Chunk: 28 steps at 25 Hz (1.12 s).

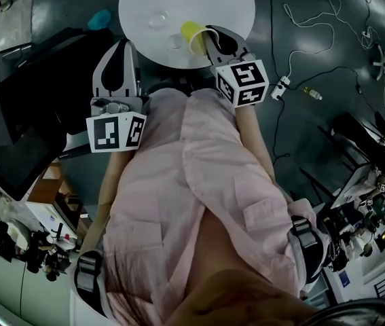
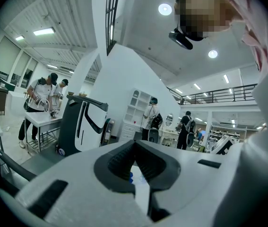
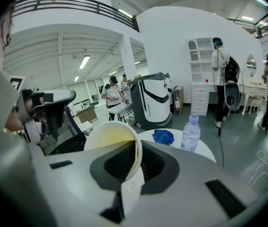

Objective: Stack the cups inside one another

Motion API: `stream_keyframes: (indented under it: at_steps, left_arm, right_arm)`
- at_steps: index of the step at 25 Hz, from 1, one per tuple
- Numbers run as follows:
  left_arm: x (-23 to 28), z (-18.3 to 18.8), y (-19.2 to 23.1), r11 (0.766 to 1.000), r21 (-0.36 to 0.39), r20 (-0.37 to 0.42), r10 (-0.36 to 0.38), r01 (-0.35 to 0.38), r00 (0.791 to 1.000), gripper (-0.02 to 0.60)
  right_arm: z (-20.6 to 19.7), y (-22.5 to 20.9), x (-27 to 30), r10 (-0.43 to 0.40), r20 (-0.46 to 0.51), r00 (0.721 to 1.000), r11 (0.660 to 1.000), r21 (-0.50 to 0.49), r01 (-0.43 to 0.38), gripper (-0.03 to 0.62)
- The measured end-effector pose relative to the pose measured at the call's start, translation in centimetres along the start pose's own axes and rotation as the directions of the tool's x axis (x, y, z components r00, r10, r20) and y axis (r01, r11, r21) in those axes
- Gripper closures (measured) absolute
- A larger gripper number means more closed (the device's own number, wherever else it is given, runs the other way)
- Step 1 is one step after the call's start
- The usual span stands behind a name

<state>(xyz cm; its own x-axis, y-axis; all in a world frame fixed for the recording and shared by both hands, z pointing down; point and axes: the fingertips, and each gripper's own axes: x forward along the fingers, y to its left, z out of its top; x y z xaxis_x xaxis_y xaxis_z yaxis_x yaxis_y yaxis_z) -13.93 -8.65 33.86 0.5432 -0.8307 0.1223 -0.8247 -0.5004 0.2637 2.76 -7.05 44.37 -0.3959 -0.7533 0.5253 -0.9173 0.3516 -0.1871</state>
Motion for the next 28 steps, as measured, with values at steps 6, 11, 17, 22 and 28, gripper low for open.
stream_keyframes:
  at_steps: [6,11,17,22,28]
  left_arm:
    - [0.3,0.1,0.0,1.0,-0.004,0.001,-0.004,0.004,1.0,0.566]
    - [0.2,-0.1,0.0,1.0,-0.006,0.002,-0.008,0.008,1.0,0.566]
    - [0.2,-0.1,-0.1,1.0,-0.005,0.001,-0.005,0.005,1.0,0.566]
    - [0.0,0.0,-0.1,1.0,-0.003,0.001,-0.003,0.003,1.0,0.566]
    - [0.1,0.0,0.0,1.0,-0.002,0.002,-0.004,0.004,1.0,0.566]
  right_arm:
    - [-0.6,-0.1,0.3,0.002,-0.021,1.0,1.0,-0.002,-0.002,0.556]
    - [-1.4,0.1,0.6,0.008,-0.036,0.999,1.0,0.003,-0.008,0.556]
    - [-2.0,0.5,1.3,0.031,-0.06,0.998,0.999,-0.009,-0.032,0.556]
    - [-2.8,1.4,2.1,0.066,-0.093,0.993,0.997,-0.028,-0.068,0.557]
    - [-4.1,2.1,3.3,0.101,-0.154,0.983,0.994,-0.03,-0.107,0.556]
